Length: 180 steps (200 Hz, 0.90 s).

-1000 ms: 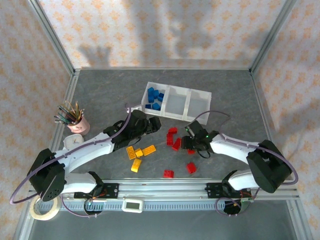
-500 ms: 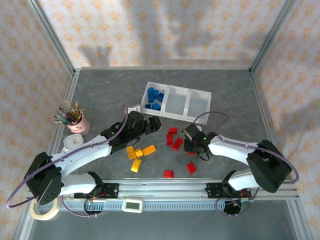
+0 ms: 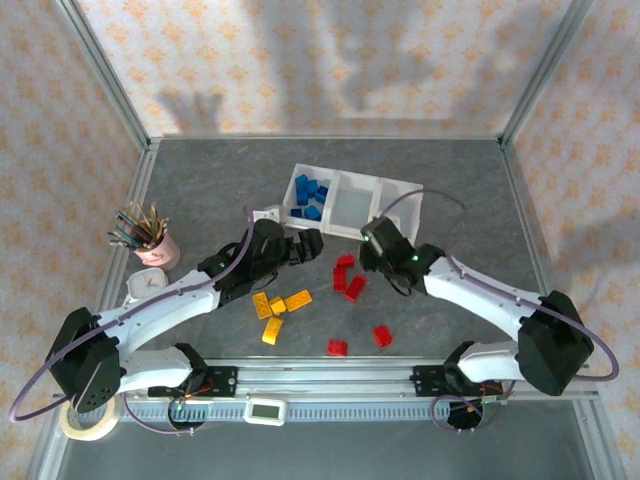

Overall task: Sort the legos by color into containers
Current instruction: Pick up the lego from the bottom-center of the table, then place the lego in the container.

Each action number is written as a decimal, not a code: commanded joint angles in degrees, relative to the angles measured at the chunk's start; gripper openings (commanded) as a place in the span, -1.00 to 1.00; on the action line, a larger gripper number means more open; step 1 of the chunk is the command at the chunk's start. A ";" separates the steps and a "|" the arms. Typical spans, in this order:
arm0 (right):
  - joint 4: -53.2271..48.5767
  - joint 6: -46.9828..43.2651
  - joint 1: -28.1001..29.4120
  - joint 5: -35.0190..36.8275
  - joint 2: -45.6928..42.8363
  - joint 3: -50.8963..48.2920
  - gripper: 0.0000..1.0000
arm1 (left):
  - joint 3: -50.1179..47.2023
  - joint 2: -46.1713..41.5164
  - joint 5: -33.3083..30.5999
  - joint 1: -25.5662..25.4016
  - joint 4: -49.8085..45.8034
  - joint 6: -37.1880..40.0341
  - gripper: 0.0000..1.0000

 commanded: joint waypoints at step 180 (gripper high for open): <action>2.41 -7.42 -7.19 5.36 27.96 31.04 0.16 | 6.38 0.99 -4.84 6.06 -2.54 4.81 0.99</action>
